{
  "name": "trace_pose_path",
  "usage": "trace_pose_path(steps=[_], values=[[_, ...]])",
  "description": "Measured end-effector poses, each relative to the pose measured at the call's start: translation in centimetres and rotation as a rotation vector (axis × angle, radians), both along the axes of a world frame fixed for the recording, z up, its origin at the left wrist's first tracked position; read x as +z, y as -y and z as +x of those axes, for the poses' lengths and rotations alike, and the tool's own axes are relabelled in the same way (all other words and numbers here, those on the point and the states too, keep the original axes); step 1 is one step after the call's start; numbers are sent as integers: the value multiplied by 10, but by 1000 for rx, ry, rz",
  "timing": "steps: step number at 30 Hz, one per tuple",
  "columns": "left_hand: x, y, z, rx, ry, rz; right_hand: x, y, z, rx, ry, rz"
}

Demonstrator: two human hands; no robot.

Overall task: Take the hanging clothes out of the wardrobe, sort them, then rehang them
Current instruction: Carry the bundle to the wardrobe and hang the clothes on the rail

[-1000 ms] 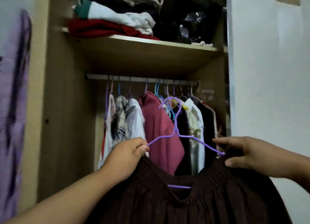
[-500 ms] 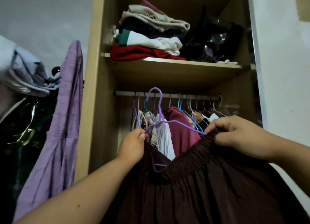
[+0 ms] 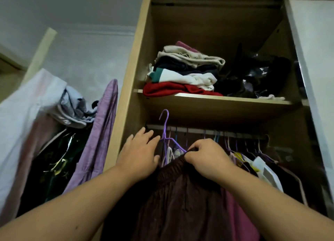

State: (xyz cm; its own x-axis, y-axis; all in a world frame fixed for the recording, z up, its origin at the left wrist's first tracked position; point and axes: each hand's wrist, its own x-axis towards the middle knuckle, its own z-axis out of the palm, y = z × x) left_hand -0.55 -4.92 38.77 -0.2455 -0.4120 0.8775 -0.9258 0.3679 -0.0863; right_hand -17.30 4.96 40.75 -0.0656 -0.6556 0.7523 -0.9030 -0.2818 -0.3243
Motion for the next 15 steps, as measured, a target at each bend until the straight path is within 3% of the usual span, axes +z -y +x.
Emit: trace_pose_path(steps=[5, 10, 15], values=[[20, 6, 37, 127, -7, -209, 3, 40, 8, 11, 59, -35], [67, 23, 68, 178, -61, -151, 7, 89, 20, -12, 104, -5], [98, 42, 70, 96, -14, -224, 15, 130, 34, -58, 154, -12]])
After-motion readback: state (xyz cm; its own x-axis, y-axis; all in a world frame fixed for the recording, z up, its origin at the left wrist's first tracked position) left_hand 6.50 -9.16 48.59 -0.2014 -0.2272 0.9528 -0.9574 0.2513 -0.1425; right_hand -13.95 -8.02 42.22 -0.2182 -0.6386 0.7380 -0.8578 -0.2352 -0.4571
